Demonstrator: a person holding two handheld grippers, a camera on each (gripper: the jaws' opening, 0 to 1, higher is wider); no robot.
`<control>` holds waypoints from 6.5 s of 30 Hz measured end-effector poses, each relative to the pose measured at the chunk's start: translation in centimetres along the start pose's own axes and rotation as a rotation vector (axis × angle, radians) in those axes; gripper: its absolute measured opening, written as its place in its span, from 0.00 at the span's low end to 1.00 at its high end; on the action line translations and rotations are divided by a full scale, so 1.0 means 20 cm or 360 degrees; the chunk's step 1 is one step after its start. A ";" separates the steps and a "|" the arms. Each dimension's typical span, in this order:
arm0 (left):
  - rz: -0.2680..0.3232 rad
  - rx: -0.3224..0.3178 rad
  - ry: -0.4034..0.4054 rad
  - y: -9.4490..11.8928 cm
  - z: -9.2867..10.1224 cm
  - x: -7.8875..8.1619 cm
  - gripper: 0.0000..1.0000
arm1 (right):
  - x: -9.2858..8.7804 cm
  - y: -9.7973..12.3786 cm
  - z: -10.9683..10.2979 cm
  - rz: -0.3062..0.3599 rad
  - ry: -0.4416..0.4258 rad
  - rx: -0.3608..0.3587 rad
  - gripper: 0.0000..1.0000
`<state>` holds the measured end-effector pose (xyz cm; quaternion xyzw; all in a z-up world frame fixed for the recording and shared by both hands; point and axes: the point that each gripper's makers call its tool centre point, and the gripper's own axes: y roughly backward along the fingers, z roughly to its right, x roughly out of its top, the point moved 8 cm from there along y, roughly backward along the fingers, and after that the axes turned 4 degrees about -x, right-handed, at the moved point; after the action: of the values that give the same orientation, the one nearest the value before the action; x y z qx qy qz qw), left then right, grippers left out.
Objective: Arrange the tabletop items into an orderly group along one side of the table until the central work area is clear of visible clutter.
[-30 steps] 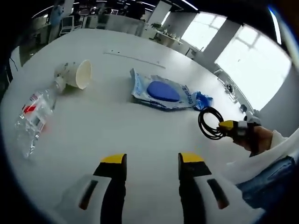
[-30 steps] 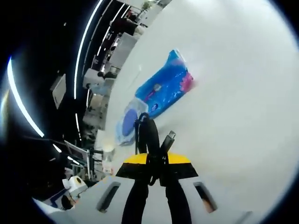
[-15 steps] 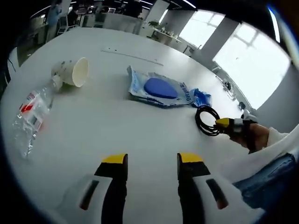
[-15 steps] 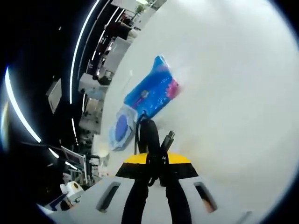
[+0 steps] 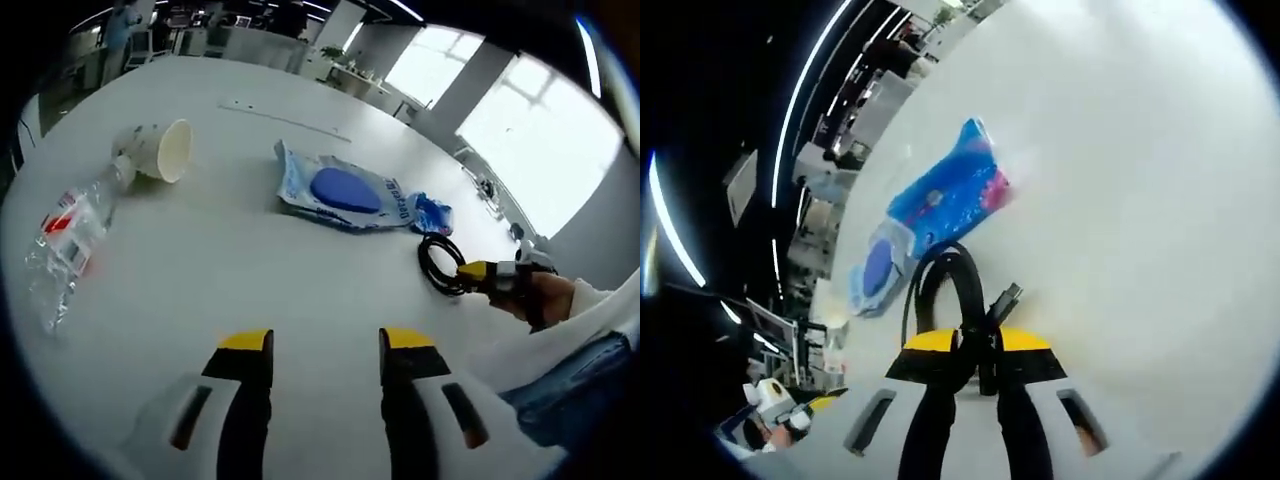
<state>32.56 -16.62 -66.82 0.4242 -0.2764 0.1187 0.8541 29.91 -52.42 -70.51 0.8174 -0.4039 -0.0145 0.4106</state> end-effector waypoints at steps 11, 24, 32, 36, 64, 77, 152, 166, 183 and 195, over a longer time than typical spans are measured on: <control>-0.0002 0.0002 0.0008 0.00 0.00 -0.01 0.44 | 0.02 0.04 0.00 0.0058 -0.0007 -0.0016 0.26; 0.0008 -0.0010 -0.0005 0.00 0.00 -0.01 0.46 | -0.01 0.08 -0.04 0.0125 0.0035 -0.0014 0.32; 0.0021 -0.0003 -0.0021 0.01 0.00 -0.01 0.46 | -0.05 0.11 -0.03 0.0144 0.0019 -0.0004 0.30; 0.0023 0.0006 -0.0044 0.01 -0.01 -0.01 0.46 | -0.07 0.12 -0.03 0.0163 -0.0006 0.0011 0.30; 0.0218 0.0186 -0.0074 0.16 -0.12 0.04 0.99 | -0.09 0.12 -0.19 0.0128 0.0293 0.0131 0.57; 0.0288 0.0292 -0.0262 0.38 -0.14 -0.03 1.00 | -0.12 0.23 -0.19 0.0120 0.0572 0.0125 0.67; 0.0762 0.0444 -0.0657 0.81 -0.28 -0.22 0.85 | 0.01 -0.27 -1.61 -0.0181 0.1367 0.0655 0.53; 0.0726 0.0493 -0.0747 0.81 -0.28 -0.23 0.79 | -0.21 -0.65 -1.72 -0.0381 0.1189 0.0652 0.48; 0.0631 0.0456 -0.0723 0.77 -0.28 -0.24 0.76 | -0.34 -0.95 -1.71 -0.0554 0.1085 0.0582 0.47; 0.0580 0.0508 -0.0725 0.78 -0.32 -0.25 0.68 | -0.42 -1.12 -1.70 -0.0585 0.0981 0.0515 0.43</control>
<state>24.00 -1.91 -62.59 0.5118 -0.5094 0.2136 0.6580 50.89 -16.90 -65.92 0.8963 -0.1057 0.2222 0.3689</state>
